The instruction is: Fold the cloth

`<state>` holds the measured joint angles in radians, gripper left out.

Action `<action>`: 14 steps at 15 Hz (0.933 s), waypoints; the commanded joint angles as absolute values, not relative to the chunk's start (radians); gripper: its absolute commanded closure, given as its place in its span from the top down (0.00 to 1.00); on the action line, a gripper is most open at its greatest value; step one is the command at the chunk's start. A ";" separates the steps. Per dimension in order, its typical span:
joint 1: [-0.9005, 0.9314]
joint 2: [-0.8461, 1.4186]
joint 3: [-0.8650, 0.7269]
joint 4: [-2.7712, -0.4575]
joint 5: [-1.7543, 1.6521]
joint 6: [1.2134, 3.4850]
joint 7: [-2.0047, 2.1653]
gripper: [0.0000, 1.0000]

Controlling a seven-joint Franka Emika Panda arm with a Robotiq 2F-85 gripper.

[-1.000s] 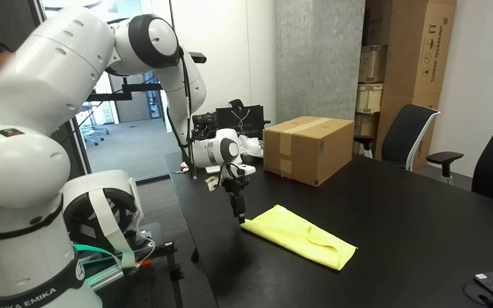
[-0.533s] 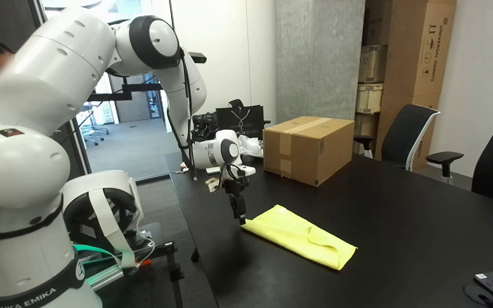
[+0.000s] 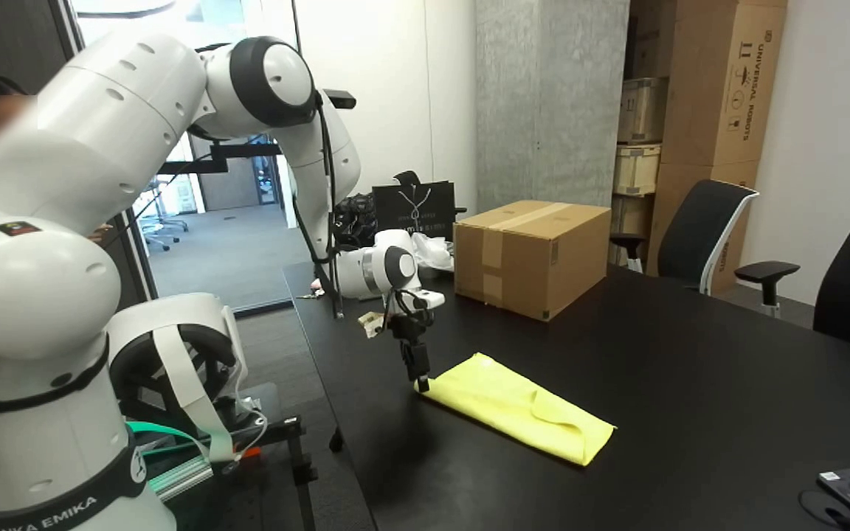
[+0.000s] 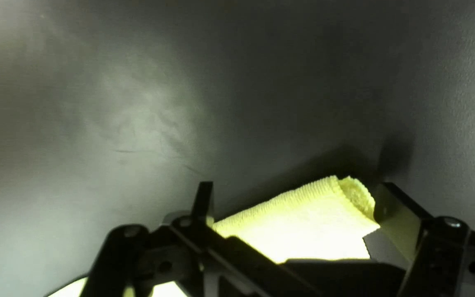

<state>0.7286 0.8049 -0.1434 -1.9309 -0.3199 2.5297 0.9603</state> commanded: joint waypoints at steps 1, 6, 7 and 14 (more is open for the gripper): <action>0.719 0.824 -0.164 -1.895 -0.350 2.569 0.955 1.00; 0.697 0.831 -0.166 -1.885 -0.346 2.570 0.945 1.00; 0.690 0.828 -0.160 -1.891 -0.343 2.571 0.941 1.00; 0.674 0.846 -0.118 -1.898 -0.322 2.556 0.908 1.00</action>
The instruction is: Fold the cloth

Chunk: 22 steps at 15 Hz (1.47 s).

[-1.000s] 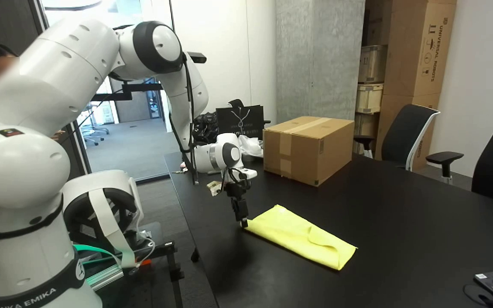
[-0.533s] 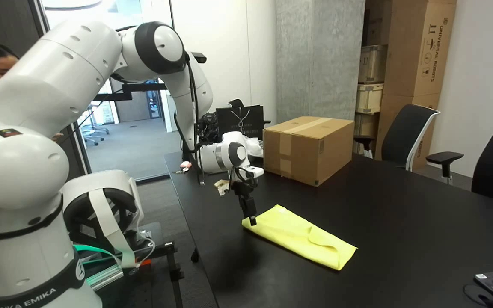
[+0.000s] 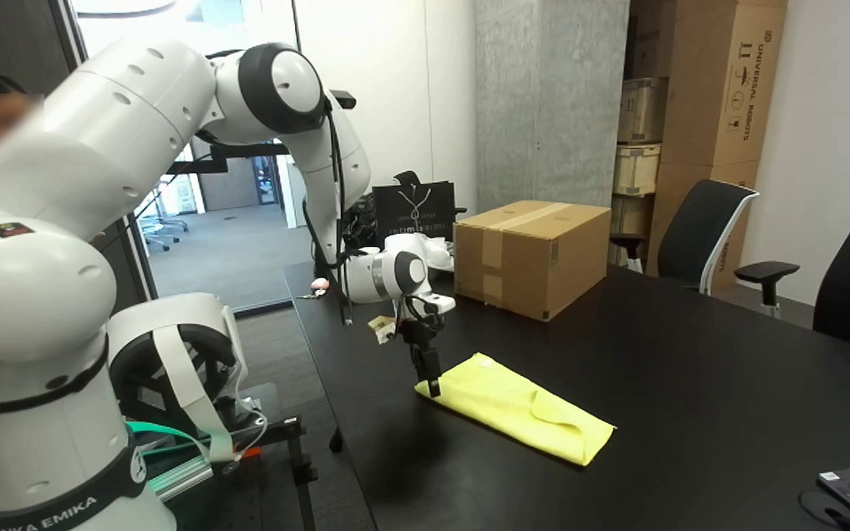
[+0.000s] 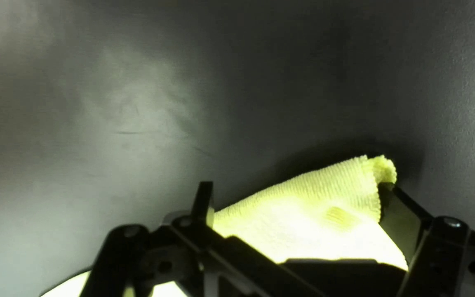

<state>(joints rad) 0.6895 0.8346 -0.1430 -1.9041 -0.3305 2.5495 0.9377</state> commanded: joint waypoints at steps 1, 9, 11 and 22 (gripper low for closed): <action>0.676 0.847 -0.114 -1.901 -0.322 2.553 0.906 1.00; 0.686 0.844 -0.125 -1.902 -0.333 2.548 0.909 1.00; 0.687 0.842 -0.131 -1.900 -0.336 2.546 0.911 1.00; 0.687 0.839 -0.136 -1.897 -0.337 2.533 0.902 0.89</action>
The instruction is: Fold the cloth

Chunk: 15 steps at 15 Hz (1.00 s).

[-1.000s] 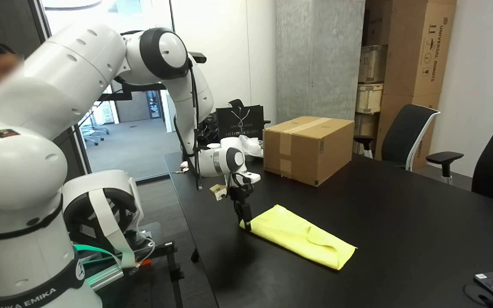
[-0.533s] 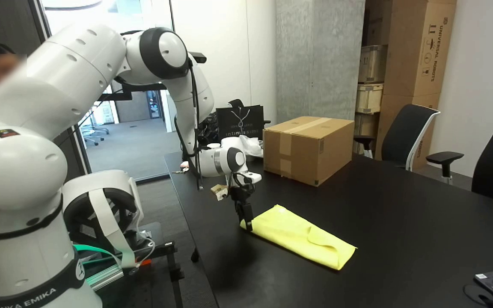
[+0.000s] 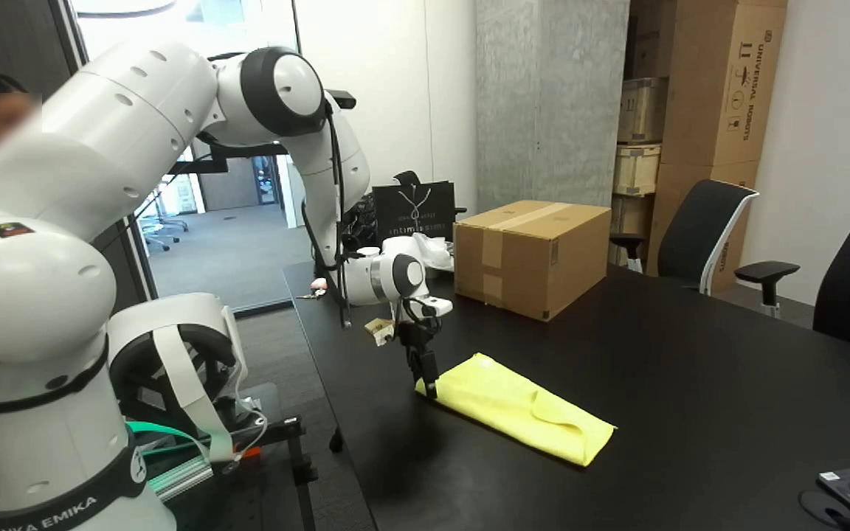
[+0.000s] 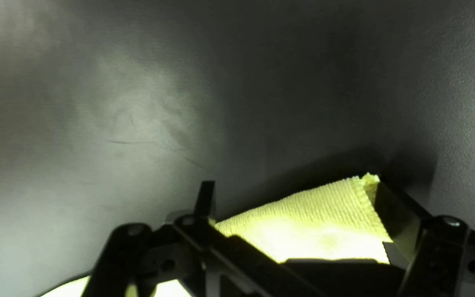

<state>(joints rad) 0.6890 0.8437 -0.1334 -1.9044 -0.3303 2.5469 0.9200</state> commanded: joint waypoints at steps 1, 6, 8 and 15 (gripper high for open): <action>0.689 0.837 -0.137 -1.896 -0.338 2.530 0.901 0.78; 0.701 0.828 -0.145 -1.891 -0.351 2.511 0.899 0.70; 0.707 0.825 -0.148 -1.889 -0.356 2.502 0.900 0.69; 0.713 0.815 -0.148 -1.889 -0.379 2.470 0.897 0.71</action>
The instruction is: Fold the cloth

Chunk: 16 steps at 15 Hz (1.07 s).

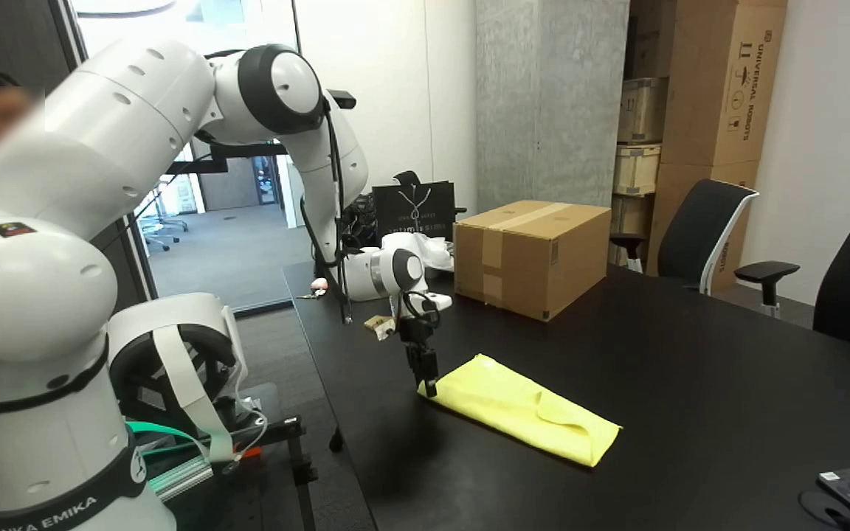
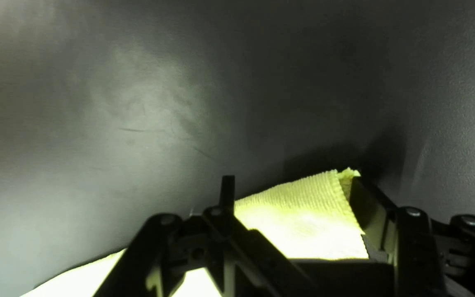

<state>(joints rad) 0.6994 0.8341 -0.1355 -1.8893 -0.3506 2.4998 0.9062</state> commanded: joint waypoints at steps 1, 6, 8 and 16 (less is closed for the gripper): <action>0.710 0.815 -0.146 -1.889 -0.379 2.469 0.894 0.63; 0.708 0.815 -0.145 -1.885 -0.388 2.460 0.888 0.22; 0.706 0.815 -0.144 -1.883 -0.392 2.457 0.885 0.15; 0.720 0.791 -0.163 -1.880 -0.414 2.459 0.902 0.10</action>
<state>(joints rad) 0.7004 0.8283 -0.1400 -1.8747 -0.3787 2.4793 0.8934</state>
